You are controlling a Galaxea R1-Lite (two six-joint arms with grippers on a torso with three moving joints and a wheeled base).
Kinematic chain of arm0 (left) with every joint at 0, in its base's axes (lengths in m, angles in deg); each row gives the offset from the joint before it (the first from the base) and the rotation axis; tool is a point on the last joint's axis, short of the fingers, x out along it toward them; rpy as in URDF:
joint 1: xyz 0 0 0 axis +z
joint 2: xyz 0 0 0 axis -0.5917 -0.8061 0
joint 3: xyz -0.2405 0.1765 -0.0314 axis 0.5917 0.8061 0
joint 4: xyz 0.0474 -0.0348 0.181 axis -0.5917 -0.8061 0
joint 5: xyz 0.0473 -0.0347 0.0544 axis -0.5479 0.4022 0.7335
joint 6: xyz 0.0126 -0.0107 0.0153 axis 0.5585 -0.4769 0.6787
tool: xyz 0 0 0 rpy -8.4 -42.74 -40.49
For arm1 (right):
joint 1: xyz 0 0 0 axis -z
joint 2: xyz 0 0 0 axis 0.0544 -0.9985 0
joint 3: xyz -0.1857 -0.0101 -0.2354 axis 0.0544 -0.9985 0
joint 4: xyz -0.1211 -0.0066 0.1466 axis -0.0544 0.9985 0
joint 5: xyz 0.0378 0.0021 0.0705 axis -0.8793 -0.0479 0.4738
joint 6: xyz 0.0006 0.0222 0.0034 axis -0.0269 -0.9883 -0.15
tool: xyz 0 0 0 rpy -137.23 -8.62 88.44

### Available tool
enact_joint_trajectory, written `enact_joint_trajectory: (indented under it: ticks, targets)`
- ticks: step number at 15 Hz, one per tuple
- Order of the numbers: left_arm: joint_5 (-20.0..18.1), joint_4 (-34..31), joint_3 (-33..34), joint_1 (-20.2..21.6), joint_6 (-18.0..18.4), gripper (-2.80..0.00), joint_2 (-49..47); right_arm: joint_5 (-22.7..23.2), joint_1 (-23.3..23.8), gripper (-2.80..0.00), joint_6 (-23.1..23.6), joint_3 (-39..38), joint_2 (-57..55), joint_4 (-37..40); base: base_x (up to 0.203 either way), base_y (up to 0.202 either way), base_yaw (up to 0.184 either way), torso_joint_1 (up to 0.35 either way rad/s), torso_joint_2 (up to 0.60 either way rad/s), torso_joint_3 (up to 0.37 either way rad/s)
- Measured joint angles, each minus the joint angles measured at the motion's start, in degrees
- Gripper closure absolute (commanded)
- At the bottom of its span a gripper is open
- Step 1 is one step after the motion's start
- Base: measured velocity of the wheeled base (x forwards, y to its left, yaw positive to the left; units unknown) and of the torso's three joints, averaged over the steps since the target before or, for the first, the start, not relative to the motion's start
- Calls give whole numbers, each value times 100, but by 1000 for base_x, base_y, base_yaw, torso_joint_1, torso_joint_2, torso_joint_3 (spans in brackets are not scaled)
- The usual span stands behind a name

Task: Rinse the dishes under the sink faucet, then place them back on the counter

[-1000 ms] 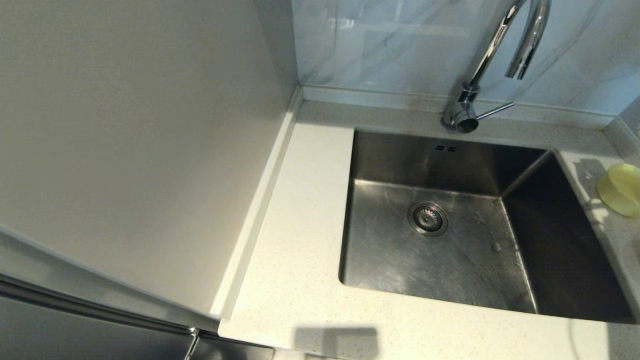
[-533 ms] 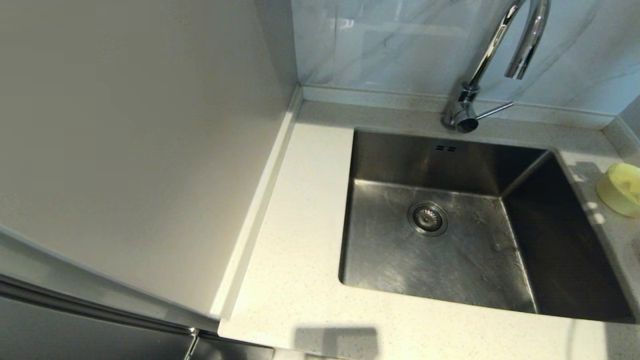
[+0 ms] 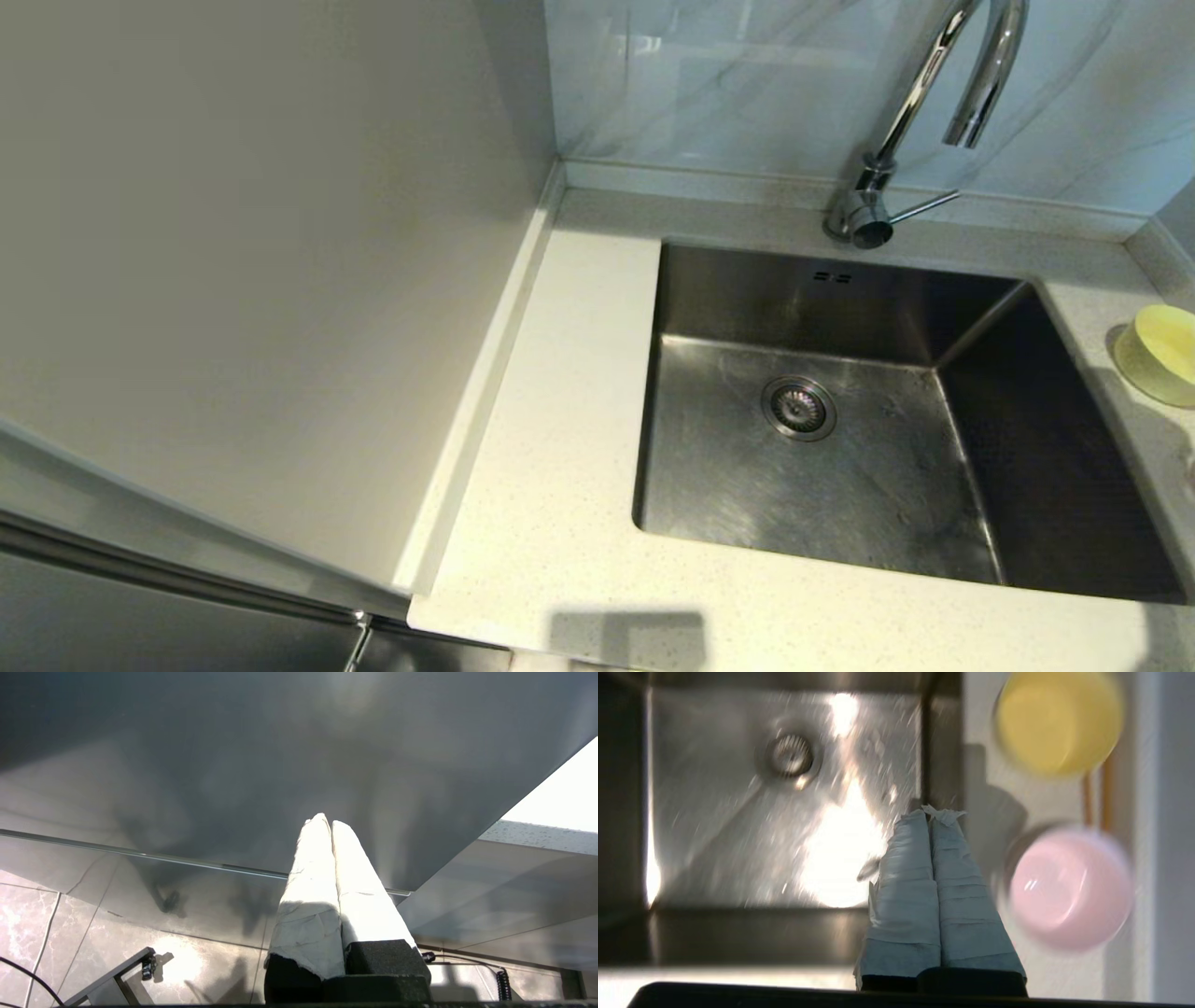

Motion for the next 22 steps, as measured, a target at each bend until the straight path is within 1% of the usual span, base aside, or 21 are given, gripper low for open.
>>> enact_joint_trajectory:
  ticks: [2, 4, 6, 7, 8, 10, 12, 14, 18, 22]
  targets:
    - [0, 0, 0, 0, -2, 0, 0, 66, -104, 0, -13, -1008, 782, -94, 0, 0, 0, 0, 0, 0]
    - [0, 0, 0, 0, 0, 0, 0, 97, -272, 0, -22, -2050, 1686, -345, 0, 0, 0, 0, 0, 0]
    - [0, 0, 0, 0, -2, 0, 0, 73, -549, 0, -20, -3095, 2672, -562, 0, 0, 0, 0, 0, 0]
    - [0, 2, 0, 0, -2, 0, 0, -14, -777, 0, -16, -3552, 3111, -626, 0, 0, 0, 0, 0, 0]
    - [0, 0, 0, 0, -2, 0, 0, -191, -1100, 0, -16, -3950, 3515, -671, 0, 0, 0, 0, 0, 0]
    - [0, 0, 0, 0, -1, 0, 0, -696, -1805, 0, -30, -4574, 4220, -712, 0, 0, 0, 0, 0, 0]
    - [0, 0, 0, 0, -2, 0, 0, -1127, -2281, 0, -52, -5048, 4846, -734, 0, 0, 0, 0, 0, 0]
    - [0, 0, 0, 0, -2, 0, 0, -1317, -2529, 0, -50, -5282, 5387, -839, 0, 0, 0, 0, 0, 0]
    - [-1, 0, 0, 0, -2, 0, 0, -1494, -2774, 0, -55, -5489, 6247, -2073, 0, 0, 0, 0, 0, 0]
    - [-1, 0, 0, 0, -2, 0, 0, -1521, -2847, 0, -61, -5733, 7092, -2985, 0, 0, 0, 0, 0, 0]
